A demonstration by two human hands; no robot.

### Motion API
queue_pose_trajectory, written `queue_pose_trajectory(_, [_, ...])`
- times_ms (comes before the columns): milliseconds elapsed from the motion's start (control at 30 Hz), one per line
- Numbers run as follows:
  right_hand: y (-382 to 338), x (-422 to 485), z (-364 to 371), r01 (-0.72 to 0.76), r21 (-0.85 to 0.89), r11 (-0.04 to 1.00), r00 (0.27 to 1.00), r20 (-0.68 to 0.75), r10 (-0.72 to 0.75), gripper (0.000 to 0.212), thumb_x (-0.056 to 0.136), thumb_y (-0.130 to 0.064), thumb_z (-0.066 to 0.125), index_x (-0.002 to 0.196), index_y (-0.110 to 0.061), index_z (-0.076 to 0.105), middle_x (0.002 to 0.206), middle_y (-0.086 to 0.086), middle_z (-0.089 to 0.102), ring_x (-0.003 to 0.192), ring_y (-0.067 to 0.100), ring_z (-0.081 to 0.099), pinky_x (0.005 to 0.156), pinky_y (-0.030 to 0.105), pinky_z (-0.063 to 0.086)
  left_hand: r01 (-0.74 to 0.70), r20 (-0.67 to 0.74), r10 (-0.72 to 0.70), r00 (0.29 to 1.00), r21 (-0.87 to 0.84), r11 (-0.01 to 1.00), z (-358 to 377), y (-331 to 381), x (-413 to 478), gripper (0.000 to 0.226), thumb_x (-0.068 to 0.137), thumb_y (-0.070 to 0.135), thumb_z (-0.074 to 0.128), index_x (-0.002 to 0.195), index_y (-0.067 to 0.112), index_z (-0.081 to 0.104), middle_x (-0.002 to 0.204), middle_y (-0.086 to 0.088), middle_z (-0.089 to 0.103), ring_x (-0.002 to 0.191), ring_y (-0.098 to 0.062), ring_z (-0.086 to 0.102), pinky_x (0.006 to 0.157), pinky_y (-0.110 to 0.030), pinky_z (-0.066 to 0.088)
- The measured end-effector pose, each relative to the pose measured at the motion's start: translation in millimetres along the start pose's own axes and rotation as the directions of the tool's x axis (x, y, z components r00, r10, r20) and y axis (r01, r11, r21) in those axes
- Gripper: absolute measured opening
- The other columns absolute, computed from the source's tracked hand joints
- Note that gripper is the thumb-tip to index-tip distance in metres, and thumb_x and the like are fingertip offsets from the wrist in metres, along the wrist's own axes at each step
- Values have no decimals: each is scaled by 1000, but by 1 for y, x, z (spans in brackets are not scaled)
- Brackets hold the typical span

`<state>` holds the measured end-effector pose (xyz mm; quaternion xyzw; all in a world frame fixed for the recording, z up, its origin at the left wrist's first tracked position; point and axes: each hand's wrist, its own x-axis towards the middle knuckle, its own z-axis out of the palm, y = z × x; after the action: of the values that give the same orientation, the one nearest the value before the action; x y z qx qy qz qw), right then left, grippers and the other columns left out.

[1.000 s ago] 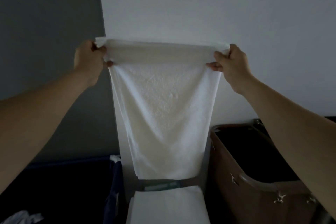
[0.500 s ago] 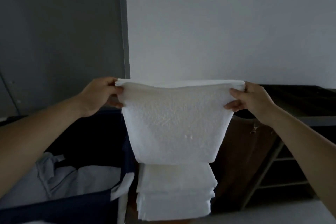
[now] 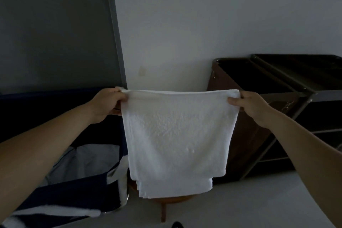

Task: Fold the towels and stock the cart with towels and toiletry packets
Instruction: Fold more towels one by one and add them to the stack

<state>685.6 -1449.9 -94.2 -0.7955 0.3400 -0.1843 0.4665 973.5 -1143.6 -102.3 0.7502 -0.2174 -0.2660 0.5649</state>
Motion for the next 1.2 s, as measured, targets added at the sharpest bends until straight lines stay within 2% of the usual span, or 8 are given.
queue_pose_trajectory(300, [148,160,103,-411,51,910,911,73,407,18,96,-26,64,107,-11,64,108,11,67,98,30,66,93,51,55,396,-127,-386,914,62,916,67,-134,162,13,96,0,51,101,0,63,100,-20,65,87,-31,64,74,-39,56])
queue_pose_trajectory(467, [209,187,148,-526,15,850,850,54,524,30,92,-34,63,112,-13,59,98,2,62,86,19,62,67,31,49,491,-167,-474,865,78,868,104,-204,202,20,98,14,56,113,3,60,101,-14,65,90,-31,63,74,-36,52])
queue_pose_trajectory(600, [221,193,152,-512,-27,859,859,9,512,22,92,-34,62,96,-12,60,95,6,64,82,22,62,70,35,50,480,-180,-454,873,154,863,117,-219,206,17,101,25,52,113,13,54,104,-8,63,93,-27,62,74,-34,48])
queue_pose_trajectory(733, [209,207,144,-414,77,907,900,-117,420,16,94,-33,61,87,-18,59,88,5,63,78,22,60,68,35,47,276,-306,-194,932,251,928,115,-208,223,12,101,28,49,107,18,54,94,-2,61,86,-23,60,73,-37,47])
queue_pose_trajectory(900, [204,247,142,-367,81,927,904,-206,376,23,96,-32,60,103,-11,63,96,6,64,84,22,61,77,41,51,201,-328,-101,939,285,937,118,-195,274,17,102,31,46,113,20,52,96,1,60,84,-21,57,70,-36,47])
queue_pose_trajectory(967, [212,256,149,-427,22,904,893,-146,425,30,96,-30,61,116,-8,60,105,7,64,86,20,60,80,40,51,269,-261,-180,948,363,892,124,-205,284,32,100,26,50,130,12,51,113,-6,61,91,-23,57,73,-34,47])
queue_pose_trajectory(1100, [226,245,163,-470,-40,882,877,-137,461,55,91,-35,67,137,-10,50,125,8,57,109,27,59,93,43,50,436,-232,-370,900,517,737,132,-228,257,67,94,33,60,151,11,33,145,-18,41,126,-40,48,101,-52,46])
queue_pose_trajectory(1200, [225,218,161,-429,-100,898,897,-161,411,54,87,-40,69,133,-16,55,122,6,61,104,25,62,89,43,53,424,-195,-379,905,498,757,135,-234,215,74,94,41,59,154,13,28,150,-17,36,133,-39,41,106,-53,42])
